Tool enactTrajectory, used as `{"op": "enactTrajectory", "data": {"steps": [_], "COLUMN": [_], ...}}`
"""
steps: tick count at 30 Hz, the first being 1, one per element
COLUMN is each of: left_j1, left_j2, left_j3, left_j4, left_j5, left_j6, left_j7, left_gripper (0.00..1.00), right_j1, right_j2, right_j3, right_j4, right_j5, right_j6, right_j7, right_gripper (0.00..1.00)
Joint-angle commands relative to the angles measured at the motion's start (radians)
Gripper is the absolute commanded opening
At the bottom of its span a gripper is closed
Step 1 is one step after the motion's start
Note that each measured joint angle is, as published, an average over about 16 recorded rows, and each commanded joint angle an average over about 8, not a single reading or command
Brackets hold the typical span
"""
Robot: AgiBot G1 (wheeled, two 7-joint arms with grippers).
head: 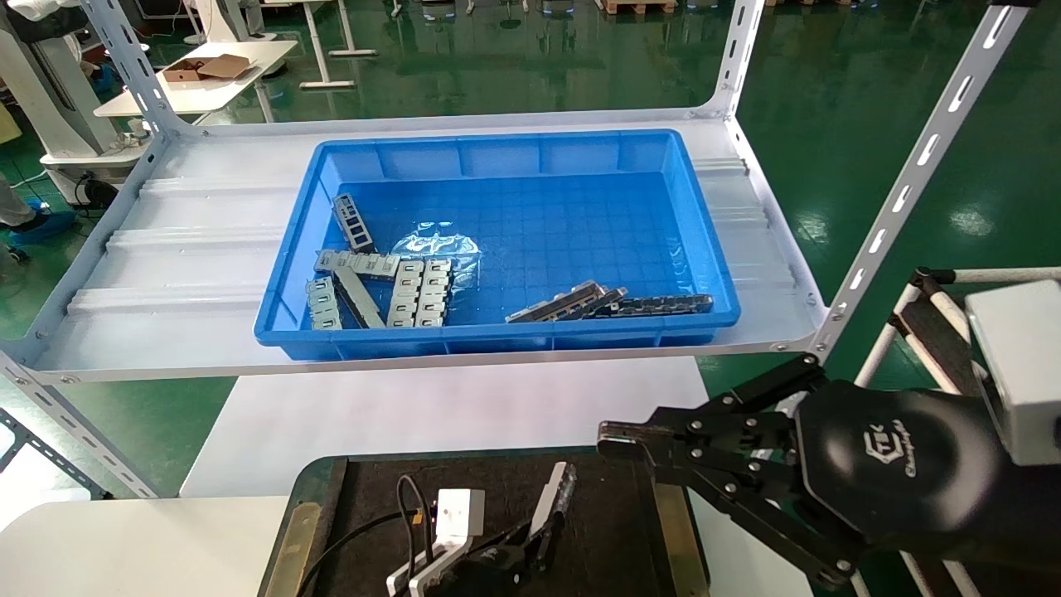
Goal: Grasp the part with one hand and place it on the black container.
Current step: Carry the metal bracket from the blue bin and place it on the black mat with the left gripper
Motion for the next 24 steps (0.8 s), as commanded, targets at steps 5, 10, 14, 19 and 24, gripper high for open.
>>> {"op": "enactTrajectory", "data": {"steps": [5, 10, 14, 19, 24], "left_j1": [-0.014, -0.023, -0.028, -0.034, -0.037], "left_j2": [0.069, 0.112, 0.139, 0.158, 0.164], "left_j3": [-0.002, -0.002, 0.004, 0.020, 0.046], "left_j4": [0.064, 0.106, 0.129, 0.138, 0.129], "left_j5": [0.011, 0.016, 0.019, 0.021, 0.014], "left_j6": [-0.070, -0.112, -0.142, -0.186, -0.239], "left_j7": [0.011, 0.017, 0.021, 0.024, 0.020], "left_gripper": [0.00, 0.00, 0.00, 0.00, 0.00], "right_j1": [0.000, 0.000, 0.000, 0.000, 0.000], "right_j2": [0.000, 0.000, 0.000, 0.000, 0.001], "right_j3": [0.000, -0.001, -0.001, -0.001, -0.001], "right_j4": [0.000, 0.000, 0.000, 0.000, 0.000], "right_j5": [0.000, 0.000, 0.001, 0.001, 0.001], "right_j6": [0.000, 0.000, 0.000, 0.001, 0.001], "right_j7": [0.000, 0.000, 0.000, -0.001, -0.001], "right_gripper": [0.00, 0.00, 0.00, 0.00, 0.00]}}
